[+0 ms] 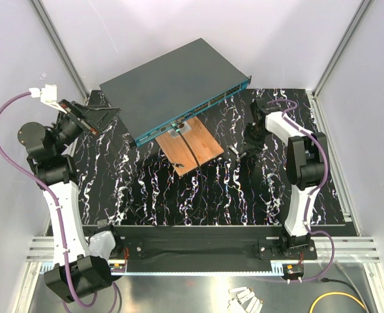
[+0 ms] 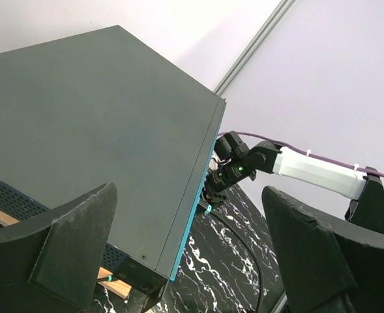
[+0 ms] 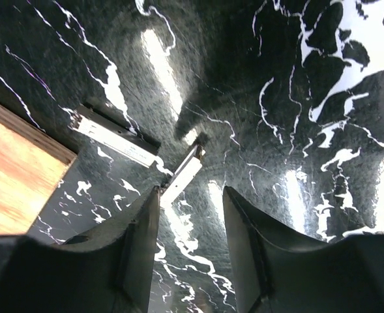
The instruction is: Insert the plug into the switch port
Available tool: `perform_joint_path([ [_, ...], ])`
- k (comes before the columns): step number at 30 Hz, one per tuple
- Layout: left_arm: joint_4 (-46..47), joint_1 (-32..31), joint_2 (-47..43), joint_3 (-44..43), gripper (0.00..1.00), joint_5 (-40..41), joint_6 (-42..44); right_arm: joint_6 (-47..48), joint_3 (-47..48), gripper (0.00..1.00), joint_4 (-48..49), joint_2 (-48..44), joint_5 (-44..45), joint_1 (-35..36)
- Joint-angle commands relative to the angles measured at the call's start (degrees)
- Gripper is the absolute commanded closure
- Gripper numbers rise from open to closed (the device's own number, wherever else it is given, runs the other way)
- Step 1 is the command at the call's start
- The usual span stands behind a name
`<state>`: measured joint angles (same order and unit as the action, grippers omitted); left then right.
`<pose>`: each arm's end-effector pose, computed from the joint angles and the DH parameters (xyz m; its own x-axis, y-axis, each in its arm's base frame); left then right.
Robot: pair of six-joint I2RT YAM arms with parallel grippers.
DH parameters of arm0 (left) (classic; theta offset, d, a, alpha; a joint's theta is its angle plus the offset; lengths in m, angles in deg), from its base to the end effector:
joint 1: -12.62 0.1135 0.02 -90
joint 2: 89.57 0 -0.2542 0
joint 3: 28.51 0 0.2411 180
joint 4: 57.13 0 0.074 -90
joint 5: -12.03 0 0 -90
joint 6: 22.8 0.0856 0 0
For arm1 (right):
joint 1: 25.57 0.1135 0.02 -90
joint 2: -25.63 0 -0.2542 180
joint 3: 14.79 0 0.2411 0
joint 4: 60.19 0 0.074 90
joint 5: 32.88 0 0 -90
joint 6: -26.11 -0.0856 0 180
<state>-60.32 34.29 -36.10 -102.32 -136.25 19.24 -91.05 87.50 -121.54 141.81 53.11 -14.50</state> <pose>0.2206 0.0093 0.4367 -0.2333 -0.5129 -0.8262 0.5793 0.6091 -0.5417 0.3981 0.0840 0.1296 -0.9398 0.2801 -0.1958 0.2472 0.9528 0.1765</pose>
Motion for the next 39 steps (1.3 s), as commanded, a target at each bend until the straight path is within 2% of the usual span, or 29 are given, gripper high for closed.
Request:
perform_joint_path([
  [1, 3.72, 0.04, -0.04, 0.25, 0.01, 0.89, -0.11, -1.67, 1.33, 0.51, 2.46, 0.18, 0.84, -0.17],
  [14, 3.54, 0.04, 0.23, -0.28, 0.01, 1.41, -0.02, -1.67, 0.72, 0.54, 2.99, 4.49, 1.9, -0.17],
  [21, 3.54, 0.04, 0.23, -0.63, 0.01, 1.5, 0.15, -0.53, -3.32, 0.66, 3.08, 1.77, -0.91, 0.09],
  [26, 4.07, -0.22, 0.23, -0.46, 0.01, 1.59, -0.11, 0.88, -6.04, 0.58, 2.81, -0.6, -2.58, 0.62],
  [39, 2.66, -0.4, -0.48, -1.25, 0.01, 2.29, 0.15, 1.05, -7.45, 0.61, 2.73, 0.98, -4.69, 2.73],
])
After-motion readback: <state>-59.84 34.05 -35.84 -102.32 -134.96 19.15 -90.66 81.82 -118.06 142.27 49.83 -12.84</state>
